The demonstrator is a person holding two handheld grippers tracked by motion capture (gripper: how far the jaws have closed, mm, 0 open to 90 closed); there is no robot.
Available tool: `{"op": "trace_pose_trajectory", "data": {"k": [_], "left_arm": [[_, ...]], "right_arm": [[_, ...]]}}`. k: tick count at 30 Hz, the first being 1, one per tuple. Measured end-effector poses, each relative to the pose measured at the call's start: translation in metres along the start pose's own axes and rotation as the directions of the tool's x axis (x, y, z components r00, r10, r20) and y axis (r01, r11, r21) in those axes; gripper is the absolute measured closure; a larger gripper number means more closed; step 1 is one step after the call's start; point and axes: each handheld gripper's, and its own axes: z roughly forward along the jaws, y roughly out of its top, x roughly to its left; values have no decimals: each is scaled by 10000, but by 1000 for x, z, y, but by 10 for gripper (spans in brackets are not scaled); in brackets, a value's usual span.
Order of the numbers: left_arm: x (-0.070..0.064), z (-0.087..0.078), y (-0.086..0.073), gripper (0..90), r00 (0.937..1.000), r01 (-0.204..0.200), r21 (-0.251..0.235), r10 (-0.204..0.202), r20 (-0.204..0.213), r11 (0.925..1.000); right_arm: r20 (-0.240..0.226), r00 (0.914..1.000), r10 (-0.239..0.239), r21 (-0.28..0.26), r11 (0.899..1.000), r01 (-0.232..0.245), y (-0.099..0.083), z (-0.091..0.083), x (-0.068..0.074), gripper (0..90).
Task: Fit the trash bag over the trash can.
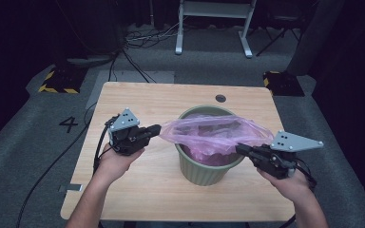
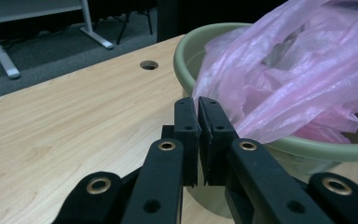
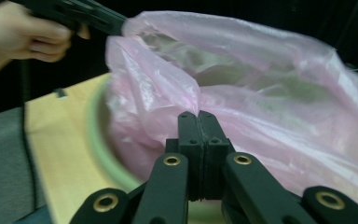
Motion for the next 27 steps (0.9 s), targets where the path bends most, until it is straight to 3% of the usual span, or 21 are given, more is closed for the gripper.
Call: {"op": "trace_pose_trajectory", "data": {"k": [4,9,12,16,22,27], "left_arm": [[-11,-6,-6,864,9995,-287,-23,288,142,9996],[-17,-12,-10,863,9991,-414,86,413,111,9991],[-13,-8,-14,863,9997,-223,234,222,63,9995],[-5,1,-25,862,9998,185,483,-186,22,9987],[-1,14,-42,862,9975,516,832,-555,444,9952],[-5,8,-52,863,9976,476,606,-505,480,9970]], "right_arm": [[-643,9976,246,18,9997,-246,-8,-14,10,900],[-1521,9873,461,329,9986,-415,-21,-22,18,900],[-1665,9842,600,745,9961,-481,-31,-17,18,900],[-1525,9849,817,1046,9923,-661,-45,-4,12,900],[-1891,9729,1328,922,9888,-1170,-59,9,3,900],[-2215,9650,1403,869,9885,-1238,-68,8,8,900]]}}
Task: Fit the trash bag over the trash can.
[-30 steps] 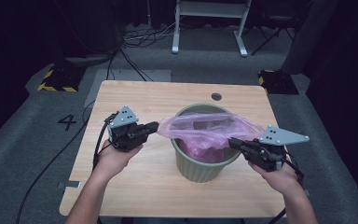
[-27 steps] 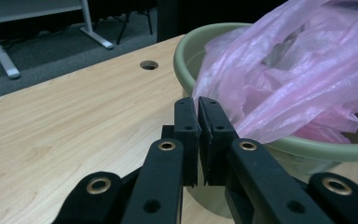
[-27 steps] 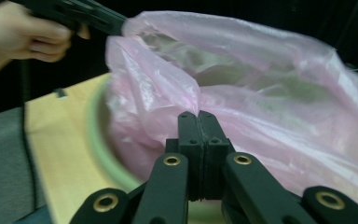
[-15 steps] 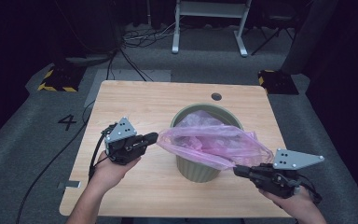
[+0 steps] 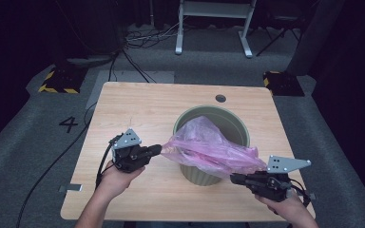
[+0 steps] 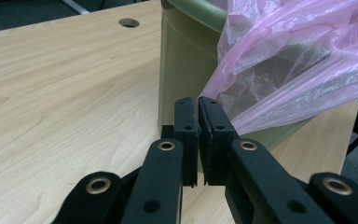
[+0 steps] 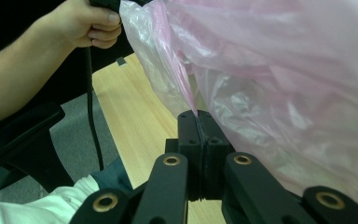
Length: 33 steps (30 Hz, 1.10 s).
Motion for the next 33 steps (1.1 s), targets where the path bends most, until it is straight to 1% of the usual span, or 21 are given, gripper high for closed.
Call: {"op": "trace_pose_trajectory", "data": {"k": [1,2,4,5,7,10,14,17,20,21,24,25,26,28,29,31,33], "left_arm": [[-2,-2,-1,864,10000,-87,-95,86,-35,9999],[-4,-4,-2,863,9998,-183,-266,180,-125,9995],[-6,-8,-3,868,9994,-256,-565,243,-239,9981],[-7,-9,-3,870,9995,-202,-670,185,-259,9975],[-8,-9,-5,875,9997,-156,-704,142,-207,9974],[-8,-9,-8,875,9998,-80,-764,67,-176,9970],[-11,-9,-11,875,10000,-37,-879,33,-46,9961],[-12,-9,-12,878,10000,-65,-813,63,-29,9967],[-14,-9,-14,878,10000,-77,-724,78,9,9973],[-14,-9,-15,878,9999,-106,-700,109,33,9975],[-16,-7,-20,879,9999,-143,-411,145,26,9991],[-17,-6,-22,884,9998,-195,-312,193,-51,9993],[-18,-7,-25,884,9998,-164,-250,161,-125,9996],[-16,-6,-33,883,9999,25,-147,-27,-118,9999],[-14,-5,-36,882,9999,60,-41,-60,-122,10000],[-11,0,-41,879,9996,242,66,-241,-152,9997],[-11,2,-41,874,9996,234,2,-233,-170,9997]], "right_arm": [[-13,10000,-1,-52,10000,1,-1,-1,0,900],[94,10000,-22,-117,9999,23,-2,-1,1,900],[369,9993,-55,-315,9995,67,-4,-3,2,898],[460,9989,-39,-461,9989,60,-4,-3,3,898],[599,9982,64,-673,9977,-24,-5,-5,4,898],[813,9966,105,-783,9969,-41,-5,-5,5,896],[1003,9943,355,-857,9960,-269,-6,-6,4,892],[1043,9935,450,-886,9954,-358,-7,-7,5,893],[1020,9939,430,-774,9964,-351,-10,-7,6,892],[950,9944,455,-664,9970,-392,-11,-6,6,892],[836,9948,588,-490,9973,-548,-17,-5,7,893],[900,9941,601,-343,9978,-573,-19,-4,7,894],[933,9937,622,-212,9979,-604,-22,-3,7,894],[945,9923,799,-237,9967,-780,-28,-6,4,894],[1093,9902,868,-232,9961,-848,-31,-7,2,893],[1012,9898,999,-133,9950,-991,-34,-5,-1,883],[966,9907,954,-248,9953,-934,-35,-4,-2,824]]}}
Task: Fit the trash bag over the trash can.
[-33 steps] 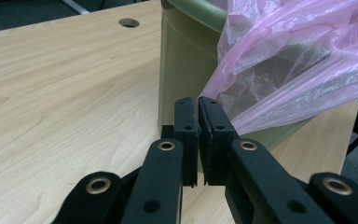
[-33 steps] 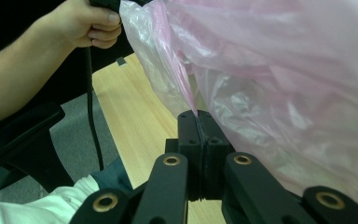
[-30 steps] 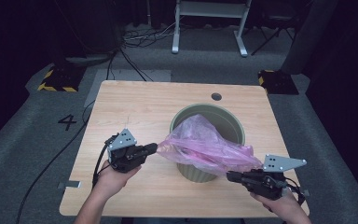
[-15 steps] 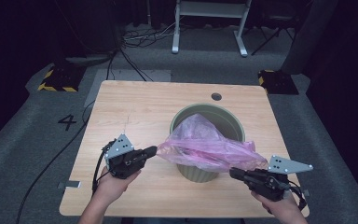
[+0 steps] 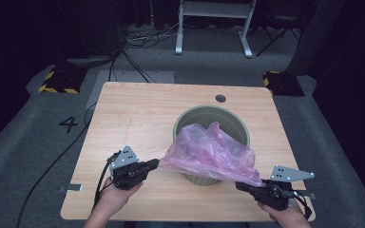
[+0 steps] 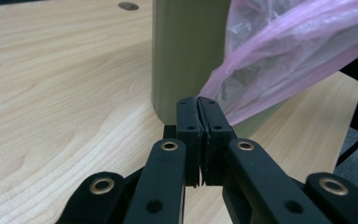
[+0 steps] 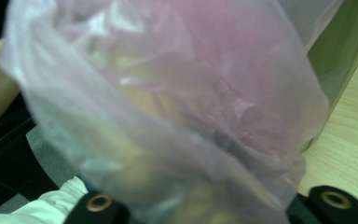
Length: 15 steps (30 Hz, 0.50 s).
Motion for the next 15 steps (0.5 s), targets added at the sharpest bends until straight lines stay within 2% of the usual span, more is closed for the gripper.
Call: {"op": "trace_pose_trajectory", "data": {"k": [3,5,7,11,15], "left_arm": [[0,-3,3,764,9995,-3,-438,16,300,9990],[0,-8,6,692,9996,-105,-599,121,263,9981],[-1,-13,7,655,9989,-258,-770,288,380,9967],[-6,-25,11,556,9975,-512,-1186,566,430,9916],[-12,-33,19,541,9955,-726,-1460,807,504,9866]], "right_arm": [[-242,9996,-160,-724,9973,142,3,-6,2,668],[-211,9996,-187,-1292,9915,159,7,-16,5,556],[-120,9996,-237,-1548,9877,216,11,-24,8,466],[-280,9987,-425,-2221,9744,352,20,-43,15,435],[480,9977,-472,-2623,9632,582,27,-58,16,449]]}}
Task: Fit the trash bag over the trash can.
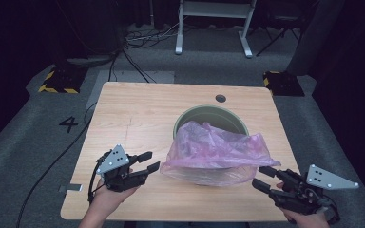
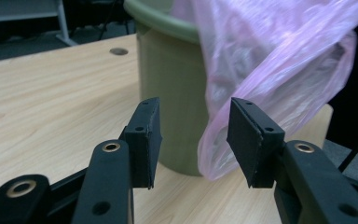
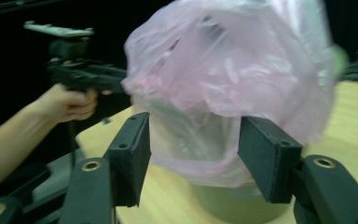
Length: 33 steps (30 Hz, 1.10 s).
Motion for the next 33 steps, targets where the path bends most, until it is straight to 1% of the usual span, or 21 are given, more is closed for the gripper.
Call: {"op": "trace_pose_trajectory", "data": {"k": [3,5,6,8,9,10,12,14,15,17,18,21,23,24,25,26,27,28,29,31,33], "left_arm": [[-8,1,8,537,9994,-263,-44,264,202,9996],[-14,3,13,525,9991,-379,-28,379,203,9993],[-15,4,15,520,9991,-390,12,390,186,9992],[-19,7,19,495,9991,-375,-16,375,183,9993],[-21,9,22,477,9993,-359,67,358,122,9993],[-22,11,24,436,9994,-351,147,351,10,9993],[-24,16,27,406,9995,-324,185,324,12,9993],[-27,20,31,352,9994,-329,223,330,-54,9992],[-29,22,32,322,9993,-379,254,379,-8,9990],[-34,25,35,238,9981,-602,305,599,134,9977],[-37,27,37,207,9968,-758,321,749,276,9966],[-45,31,41,164,9921,-1188,253,1176,444,9926],[-49,35,44,171,9893,-1403,271,1390,452,9897],[-52,38,45,194,9874,-1525,318,1510,468,9878],[-54,41,46,230,9854,-1667,367,1651,414,9853],[-56,44,47,256,9844,-1733,447,1716,384,9839],[-57,47,48,263,9836,-1775,503,1756,405,9828],[-59,49,49,286,9826,-1833,462,1816,387,9820],[-61,51,50,325,9803,-1955,509,1937,384,9794],[-64,54,52,395,9771,-2124,600,2113,239,9753],[-64,55,54,550,9747,-2233,709,2234,59,9722]], "right_arm": [[494,9988,-38,-61,10000,41,5,-5,-4,453],[826,9966,-12,-40,10000,15,6,-7,-6,446],[1208,9927,-15,38,10000,10,7,-8,-8,435],[1512,9884,125,53,9999,-134,7,-8,-11,424],[1656,9861,159,27,9999,-166,7,-8,-13,421],[1826,9830,192,50,9998,-204,7,-7,-14,416],[2107,9771,286,10,9996,-295,6,-6,-17,409],[2364,9713,256,130,9995,-295,6,-3,-19,401],[2418,9698,316,158,9992,-365,7,-2,-21,398],[2309,9725,308,199,9991,-363,7,1,-22,399],[2314,9724,308,190,9992,-361,8,3,-22,411],[2229,9743,332,63,9993,-355,10,5,-23,425],[2102,9770,350,-14,9994,-355,11,6,-24,456],[2044,9782,356,-58,9994,-352,12,7,-24,468],[1973,9797,366,-85,9993,-356,12,8,-25,498],[1891,9812,389,-122,9992,-372,13,8,-24,511],[1803,9827,426,-184,9990,-400,14,9,-25,513],[1768,9832,453,-182,9989,-427,14,10,-25,515],[1760,9833,469,-175,9989,-445,15,10,-25,526],[1663,9848,509,-247,9986,-475,16,11,-26,532],[1608,9857,507,-351,9983,-457,18,12,-26,551]]}}
